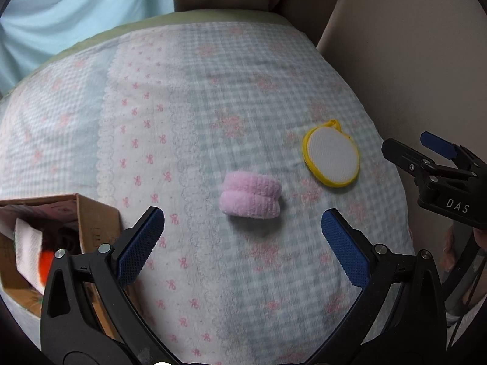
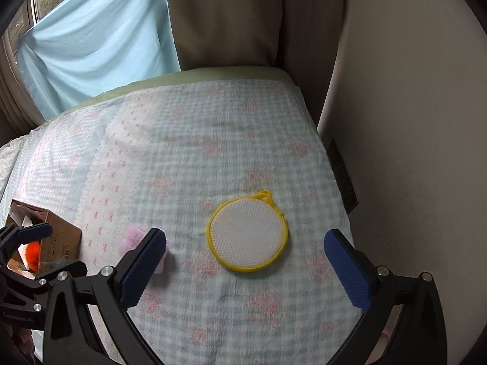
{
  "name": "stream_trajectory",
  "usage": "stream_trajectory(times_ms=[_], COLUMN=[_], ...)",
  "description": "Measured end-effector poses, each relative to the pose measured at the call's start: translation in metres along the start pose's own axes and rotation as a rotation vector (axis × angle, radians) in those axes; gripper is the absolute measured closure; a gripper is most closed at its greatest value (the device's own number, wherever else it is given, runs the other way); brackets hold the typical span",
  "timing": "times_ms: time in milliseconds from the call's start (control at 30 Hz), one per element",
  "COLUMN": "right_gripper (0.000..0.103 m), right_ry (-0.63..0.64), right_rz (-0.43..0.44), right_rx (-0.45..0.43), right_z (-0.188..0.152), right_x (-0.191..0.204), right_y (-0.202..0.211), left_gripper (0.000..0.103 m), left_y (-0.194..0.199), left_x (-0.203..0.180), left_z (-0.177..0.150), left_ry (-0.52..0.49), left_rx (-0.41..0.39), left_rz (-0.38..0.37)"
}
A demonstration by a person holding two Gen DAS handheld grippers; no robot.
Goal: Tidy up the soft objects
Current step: 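Move both grippers from the box to the pink sock and yellow sponge, then grasp pink sock with left gripper while right gripper grasps yellow-rimmed sponge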
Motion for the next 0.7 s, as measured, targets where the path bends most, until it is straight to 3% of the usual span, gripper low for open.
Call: stream_trajectory(times_ms=[300, 700], right_gripper=[0.000, 0.000], right_ry=[-0.031, -0.020], right_rz=[0.037, 0.010], right_rx=[0.124, 0.197], right_z=[-0.014, -0.015], right_x=[-0.022, -0.033], right_y=[-0.089, -0.137], left_gripper=[0.000, 0.003], left_y=[-0.079, -0.127], left_x=[-0.021, -0.029], left_z=[0.004, 0.012], left_ry=[-0.020, -0.024], left_rx=[0.074, 0.115], left_rz=[-0.010, 0.009])
Point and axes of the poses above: each gripper's, at about its wrist camera, not at the fingertips, and y roughly against the way its jaws point, x to its left, z to its top, the point moved 4 cm from there along -y, roughly the way its jaws point, and after that the axes turned 13 degrees about z, right-handed, at the moved point
